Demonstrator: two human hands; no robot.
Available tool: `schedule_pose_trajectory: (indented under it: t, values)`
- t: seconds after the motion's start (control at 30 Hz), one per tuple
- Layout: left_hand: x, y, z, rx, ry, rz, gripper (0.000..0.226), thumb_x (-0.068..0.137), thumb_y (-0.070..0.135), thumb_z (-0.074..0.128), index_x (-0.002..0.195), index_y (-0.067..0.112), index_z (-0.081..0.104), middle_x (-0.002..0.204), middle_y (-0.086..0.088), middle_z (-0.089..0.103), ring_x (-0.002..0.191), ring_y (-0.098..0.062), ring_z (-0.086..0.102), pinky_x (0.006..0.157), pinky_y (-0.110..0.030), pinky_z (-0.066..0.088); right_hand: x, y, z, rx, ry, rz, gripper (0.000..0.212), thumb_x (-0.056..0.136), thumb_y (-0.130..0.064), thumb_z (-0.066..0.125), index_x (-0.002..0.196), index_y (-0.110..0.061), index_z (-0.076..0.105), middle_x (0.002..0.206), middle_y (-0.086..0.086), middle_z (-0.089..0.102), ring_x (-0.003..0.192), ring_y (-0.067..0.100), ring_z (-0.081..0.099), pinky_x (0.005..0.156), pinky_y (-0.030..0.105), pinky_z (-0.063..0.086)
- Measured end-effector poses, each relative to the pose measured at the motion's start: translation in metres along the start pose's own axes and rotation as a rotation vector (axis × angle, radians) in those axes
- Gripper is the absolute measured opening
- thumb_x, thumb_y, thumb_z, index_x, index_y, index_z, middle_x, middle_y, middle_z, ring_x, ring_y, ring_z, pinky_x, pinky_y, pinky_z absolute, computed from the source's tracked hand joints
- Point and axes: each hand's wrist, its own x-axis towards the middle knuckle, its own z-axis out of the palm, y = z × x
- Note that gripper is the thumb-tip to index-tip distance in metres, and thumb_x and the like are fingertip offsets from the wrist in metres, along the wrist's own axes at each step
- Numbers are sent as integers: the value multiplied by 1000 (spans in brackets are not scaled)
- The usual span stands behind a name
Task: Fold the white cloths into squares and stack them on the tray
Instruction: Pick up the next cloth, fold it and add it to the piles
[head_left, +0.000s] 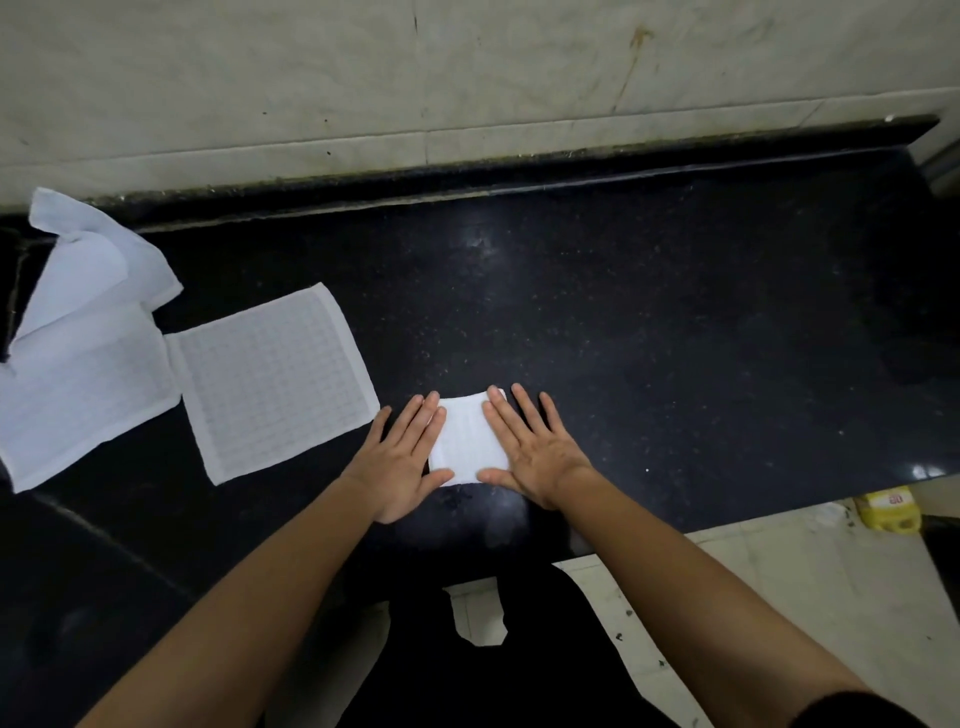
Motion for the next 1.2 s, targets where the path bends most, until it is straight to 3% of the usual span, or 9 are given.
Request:
schedule_pose_trajectory:
  t: [0.1,0.17,0.23,0.33,0.77,0.93,1.03,1.1,1.2]
  values:
    - [-3,6,-8,-113,15,-23,86,93,67,13,156,15,-10,163,-2,-22,150,-20,-16,123,-51,4,-15,-8,-3,199,63,54,89,96,-70,20,157,-16,-15,161,10,-31,151,31,-19,124,51,-1]
    - [-3,10,-16,-282,97,-71,84,95,63,36,158,16,6,166,0,-3,152,-19,-2,123,-47,8,-29,-15,-1,453,197,189,83,98,-59,41,159,-15,6,165,14,-5,151,32,3,122,46,14]
    - [-1,15,-22,-382,220,-148,71,98,54,41,155,16,21,162,-3,22,149,-21,19,119,-44,18,-39,-20,0,641,283,361,70,96,-51,52,153,-16,30,153,11,32,138,29,36,112,40,35]
    - [-1,26,-28,-416,291,-302,56,101,44,39,149,14,35,145,-7,47,133,-25,42,108,-42,32,-48,-26,0,896,213,562,54,94,-45,58,141,-21,47,131,4,53,116,22,57,92,31,47]
    - [-41,37,-13,-750,64,-512,55,98,43,47,144,15,37,94,-1,70,92,-22,65,78,-36,50,-39,-33,-20,1185,235,567,6,88,-26,66,90,-29,62,92,-10,66,91,11,63,71,18,43]
    - [-42,26,-34,-766,190,-459,77,91,38,63,154,18,24,144,-5,46,130,-23,48,102,-38,44,-46,-37,-47,1150,296,335,8,88,-28,69,87,-35,63,91,-12,67,87,4,63,78,25,54]
    - [-37,18,-56,-761,207,-330,86,87,31,70,155,23,19,153,-5,28,139,-23,31,108,-35,36,-57,-37,-64,1082,311,205,6,89,-32,67,89,-37,64,93,-15,67,89,2,63,79,26,54]
    - [-30,12,-66,-654,195,-210,70,85,30,71,147,26,39,150,-3,32,140,-23,29,110,-34,32,-69,-34,-74,1059,317,155,8,90,-30,67,89,-38,65,90,-18,67,86,-2,62,77,23,52]
    - [-26,9,-79,-548,200,-41,9,86,29,65,90,37,64,113,10,62,113,-18,56,91,-35,48,-87,-29,-76,1054,329,177,6,90,-29,69,90,-33,66,91,-16,69,85,0,64,79,28,54]
